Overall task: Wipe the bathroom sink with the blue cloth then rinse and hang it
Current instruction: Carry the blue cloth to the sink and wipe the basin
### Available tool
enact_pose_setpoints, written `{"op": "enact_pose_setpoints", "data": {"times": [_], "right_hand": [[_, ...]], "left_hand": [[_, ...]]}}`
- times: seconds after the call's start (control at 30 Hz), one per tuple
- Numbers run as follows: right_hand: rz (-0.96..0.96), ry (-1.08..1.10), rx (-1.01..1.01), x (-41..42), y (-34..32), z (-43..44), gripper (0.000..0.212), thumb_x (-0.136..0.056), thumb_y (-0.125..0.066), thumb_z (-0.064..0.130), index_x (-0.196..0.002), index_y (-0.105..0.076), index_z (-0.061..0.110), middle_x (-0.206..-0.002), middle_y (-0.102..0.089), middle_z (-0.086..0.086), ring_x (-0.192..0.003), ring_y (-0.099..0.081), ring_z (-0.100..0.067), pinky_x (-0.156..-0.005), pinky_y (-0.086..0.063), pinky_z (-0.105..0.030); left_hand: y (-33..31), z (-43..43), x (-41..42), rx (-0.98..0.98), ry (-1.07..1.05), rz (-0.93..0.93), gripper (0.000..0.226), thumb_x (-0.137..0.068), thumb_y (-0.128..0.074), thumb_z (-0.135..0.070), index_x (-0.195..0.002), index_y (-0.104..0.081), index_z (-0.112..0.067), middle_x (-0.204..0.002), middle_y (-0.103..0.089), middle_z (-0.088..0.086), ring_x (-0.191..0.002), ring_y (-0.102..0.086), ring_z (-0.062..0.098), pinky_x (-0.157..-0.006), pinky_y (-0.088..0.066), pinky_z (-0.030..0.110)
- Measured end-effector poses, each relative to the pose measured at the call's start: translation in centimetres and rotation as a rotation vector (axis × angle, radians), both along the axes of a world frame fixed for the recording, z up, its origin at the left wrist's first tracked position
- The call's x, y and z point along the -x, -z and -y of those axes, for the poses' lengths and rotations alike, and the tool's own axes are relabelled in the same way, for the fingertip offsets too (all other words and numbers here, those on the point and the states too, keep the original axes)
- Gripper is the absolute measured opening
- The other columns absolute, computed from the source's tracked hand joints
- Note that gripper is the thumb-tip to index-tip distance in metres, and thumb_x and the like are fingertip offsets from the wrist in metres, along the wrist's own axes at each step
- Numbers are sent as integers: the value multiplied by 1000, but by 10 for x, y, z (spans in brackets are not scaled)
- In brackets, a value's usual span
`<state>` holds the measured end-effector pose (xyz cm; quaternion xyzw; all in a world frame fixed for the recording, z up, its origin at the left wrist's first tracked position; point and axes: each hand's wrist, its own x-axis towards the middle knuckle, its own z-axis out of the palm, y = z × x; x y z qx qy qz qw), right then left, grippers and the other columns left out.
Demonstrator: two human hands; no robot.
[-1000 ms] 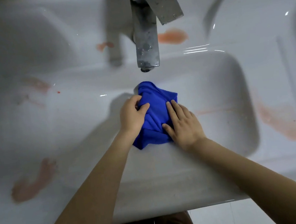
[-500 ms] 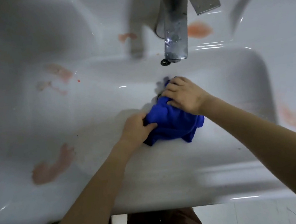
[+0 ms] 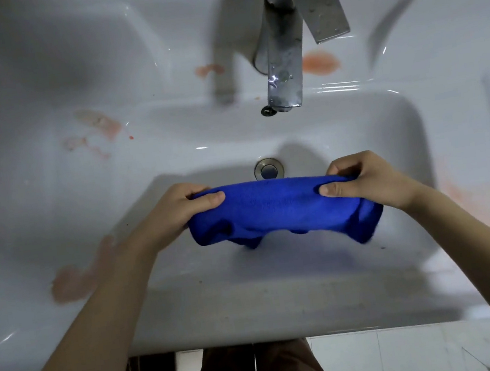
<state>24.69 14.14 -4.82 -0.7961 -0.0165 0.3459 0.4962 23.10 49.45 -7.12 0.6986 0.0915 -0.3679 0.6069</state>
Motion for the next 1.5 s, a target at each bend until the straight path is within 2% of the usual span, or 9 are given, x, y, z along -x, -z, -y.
{"op": "enact_pose_setpoints", "data": {"times": [0.13,0.27,0.47,0.6,0.77,0.93,1.2,1.37,1.5], "right_hand": [[-78,-19,166,-19,16,-5,27,-79,-78,43,-79,-75,17,-70,-69,-1,-63,-63,-12,-59,-50,-21],[192,4,509,-25,57,-23,13,-85,-71,19,-97,-69,14,-92,-68,-3,-88,-62,-25,-75,-50,-33],[366,142,596,-16,71,-26,11,-88,-66,15,-96,-69,10,-96,-68,-8,-92,-57,-30,-75,-42,-33],[672,57,832,-3,68,-38,46,-85,-64,11,-130,-58,3,-126,-59,-21,-116,-51,-43,-98,-41,-48],[665,-348,774,14,82,-68,58,-99,-37,40,-150,-39,13,-155,-40,-8,-145,-32,-33,-119,-16,-50],[579,-328,881,22,93,-30,78,-96,-21,61,-156,-20,12,-163,-17,-3,-151,-16,-22,-123,-10,-39],[513,-295,868,28,84,-31,84,-94,-16,61,-155,-20,3,-162,-20,-13,-151,-15,-28,-124,-8,-39],[516,-280,878,29,87,-33,84,-94,-14,61,-155,-17,5,-163,-16,-12,-152,-11,-26,-124,-3,-37],[535,-280,870,28,88,-33,83,-94,-15,60,-155,-18,4,-163,-16,-12,-152,-11,-26,-124,-1,-36]], "left_hand": [[15,-7,-19,-330,7,122,28,-83,-72,-37,-75,-69,-10,-69,-65,2,-65,-61,14,-58,-44,24],[38,11,-25,-850,215,433,28,-95,-58,-31,-82,-63,-7,-77,-60,7,-75,-54,27,-72,-43,38],[49,21,-31,-896,96,672,24,-96,-56,-24,-82,-58,-4,-79,-55,6,-75,-55,29,-73,-46,42],[44,21,-27,-954,50,671,33,-93,-61,-24,-119,-58,-3,-120,-60,13,-111,-55,31,-100,-42,40],[53,38,-6,-1025,603,932,56,-102,-38,-38,-151,-36,-13,-158,-37,7,-148,-29,30,-122,-21,45],[66,10,-2,-1079,738,855,66,-100,-12,-51,-156,-22,-17,-164,-22,1,-153,-16,23,-125,-11,41],[30,25,13,-1211,236,613,49,-92,-55,-19,-130,-45,10,-127,-52,27,-118,-48,41,-107,-40,48],[31,72,20,-1100,130,323,53,-99,-52,-37,-129,-41,6,-122,-51,19,-112,-49,30,-98,-36,35],[40,73,6,-654,-278,117,25,-84,-69,-11,-100,-59,5,-91,-62,12,-81,-59,24,-63,-46,27]]}}
